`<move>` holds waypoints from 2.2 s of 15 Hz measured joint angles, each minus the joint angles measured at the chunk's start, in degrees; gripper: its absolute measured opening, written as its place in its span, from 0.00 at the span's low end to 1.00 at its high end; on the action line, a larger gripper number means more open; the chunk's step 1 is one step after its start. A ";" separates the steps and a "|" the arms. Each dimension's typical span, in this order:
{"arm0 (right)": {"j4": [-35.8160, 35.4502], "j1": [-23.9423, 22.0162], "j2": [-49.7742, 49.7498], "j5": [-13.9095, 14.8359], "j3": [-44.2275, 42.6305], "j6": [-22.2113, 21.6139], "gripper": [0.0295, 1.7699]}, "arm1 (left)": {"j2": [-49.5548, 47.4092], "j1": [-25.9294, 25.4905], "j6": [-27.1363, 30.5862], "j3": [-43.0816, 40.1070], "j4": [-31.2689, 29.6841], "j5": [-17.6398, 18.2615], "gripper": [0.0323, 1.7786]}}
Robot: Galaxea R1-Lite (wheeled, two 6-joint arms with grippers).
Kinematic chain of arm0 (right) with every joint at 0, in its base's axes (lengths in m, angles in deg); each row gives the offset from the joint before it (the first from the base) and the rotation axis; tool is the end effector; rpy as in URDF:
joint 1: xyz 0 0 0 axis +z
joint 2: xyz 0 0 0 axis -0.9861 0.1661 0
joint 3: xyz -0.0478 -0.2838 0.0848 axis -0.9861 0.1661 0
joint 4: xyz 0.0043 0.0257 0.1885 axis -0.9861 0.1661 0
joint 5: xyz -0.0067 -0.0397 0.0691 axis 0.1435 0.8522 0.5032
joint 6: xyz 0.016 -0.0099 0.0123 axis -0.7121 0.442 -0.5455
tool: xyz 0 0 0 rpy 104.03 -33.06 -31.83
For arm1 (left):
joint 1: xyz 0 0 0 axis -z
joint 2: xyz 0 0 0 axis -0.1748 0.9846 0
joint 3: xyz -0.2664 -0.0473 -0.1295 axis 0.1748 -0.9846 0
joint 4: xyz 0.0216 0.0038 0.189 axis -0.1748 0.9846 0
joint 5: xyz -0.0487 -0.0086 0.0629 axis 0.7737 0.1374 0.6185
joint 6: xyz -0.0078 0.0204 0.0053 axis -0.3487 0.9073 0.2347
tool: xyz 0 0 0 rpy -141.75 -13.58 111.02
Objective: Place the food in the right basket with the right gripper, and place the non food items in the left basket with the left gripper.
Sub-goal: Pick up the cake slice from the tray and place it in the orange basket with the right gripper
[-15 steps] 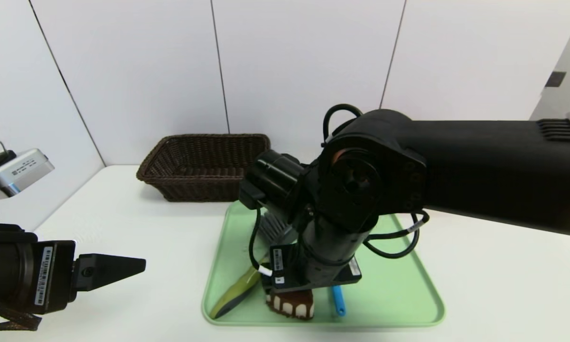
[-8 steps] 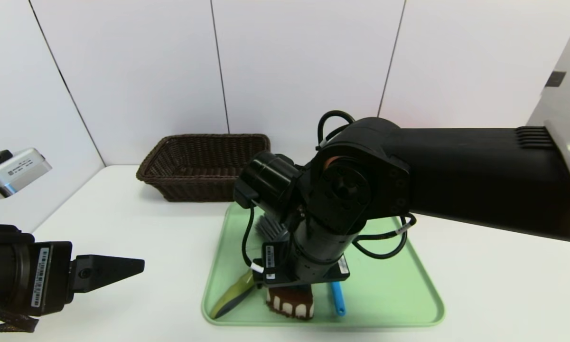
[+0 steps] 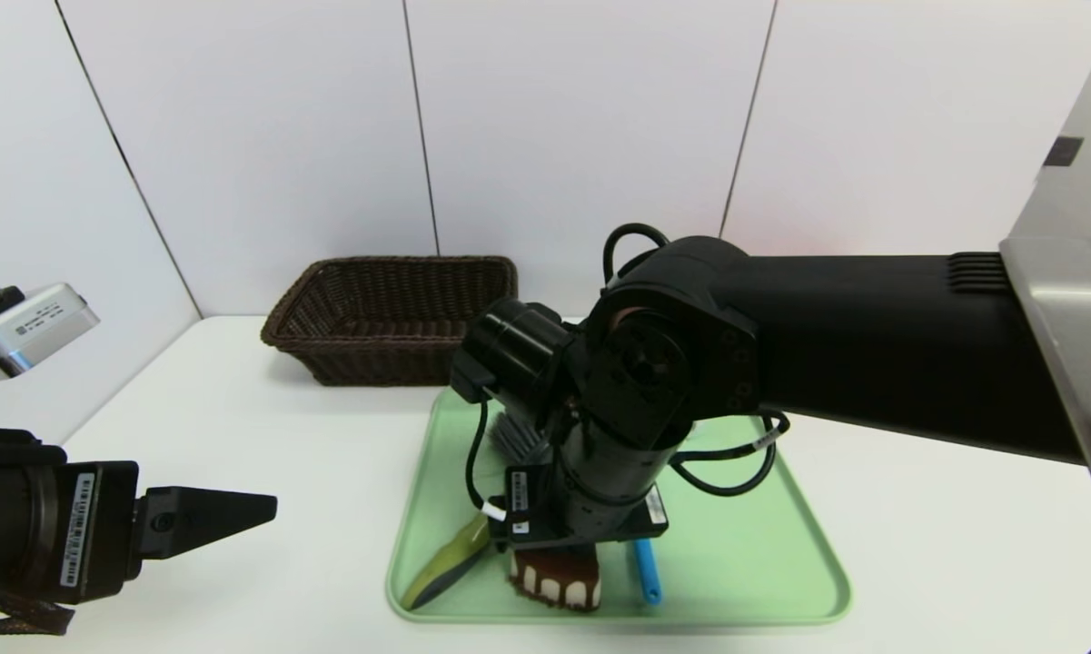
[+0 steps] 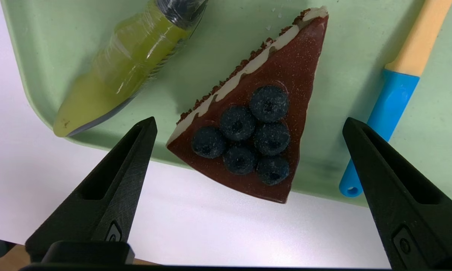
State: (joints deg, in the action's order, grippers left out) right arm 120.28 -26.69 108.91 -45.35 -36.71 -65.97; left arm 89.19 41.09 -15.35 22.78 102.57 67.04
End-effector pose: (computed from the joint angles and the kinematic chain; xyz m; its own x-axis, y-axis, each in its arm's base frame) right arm 0.2335 0.3149 0.1801 0.2567 0.1877 -0.9481 -0.1886 0.9718 0.1413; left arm 0.1092 -0.0631 0.2573 0.6959 -0.3051 -0.6501 0.1395 0.9454 -0.2944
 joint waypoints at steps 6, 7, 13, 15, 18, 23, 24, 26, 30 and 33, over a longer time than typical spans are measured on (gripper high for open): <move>-0.06 -0.33 1.27 -0.02 0.00 0.02 0.97 | 0.00 0.00 0.00 -0.01 -0.02 0.07 0.95; -0.09 -0.34 1.46 0.00 0.01 0.02 0.97 | 0.00 0.00 0.00 -0.01 -0.05 0.07 0.95; -0.11 -0.69 2.21 0.00 0.01 0.02 0.58 | -0.13 0.00 0.00 -0.01 0.01 0.10 0.95; -0.11 -0.72 2.34 0.00 0.01 -0.05 0.47 | -0.18 0.00 -0.02 -0.04 0.01 0.10 0.95; -0.09 -0.80 2.10 -0.06 0.01 -0.11 0.45 | -0.38 0.00 -0.02 -0.41 0.06 0.11 0.95; -0.13 -2.43 -2.95 -1.22 0.01 -0.06 0.45 | -0.49 0.00 -0.02 -1.07 0.06 0.10 0.95; -0.88 -3.08 -4.94 -2.27 0.01 0.24 0.45 | -0.49 0.00 0.00 -1.24 0.06 0.11 0.95; -6.34 -5.79 -9.13 -6.03 0.01 1.51 0.45 | -0.46 0.00 0.05 -1.44 -0.07 0.16 0.95; -23.60 -12.71 -15.69 -13.31 0.09 2.76 0.45 | -0.27 0.00 -0.02 -1.63 -0.07 1.01 0.95; -34.90 -20.65 -17.46 -13.91 0.11 3.89 0.45 | -0.30 0.00 -0.05 -1.71 0.01 1.07 0.95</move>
State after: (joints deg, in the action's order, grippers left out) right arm 85.38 -47.34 91.45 -59.26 -36.60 -62.08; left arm 88.88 41.09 -15.40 21.07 102.58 68.11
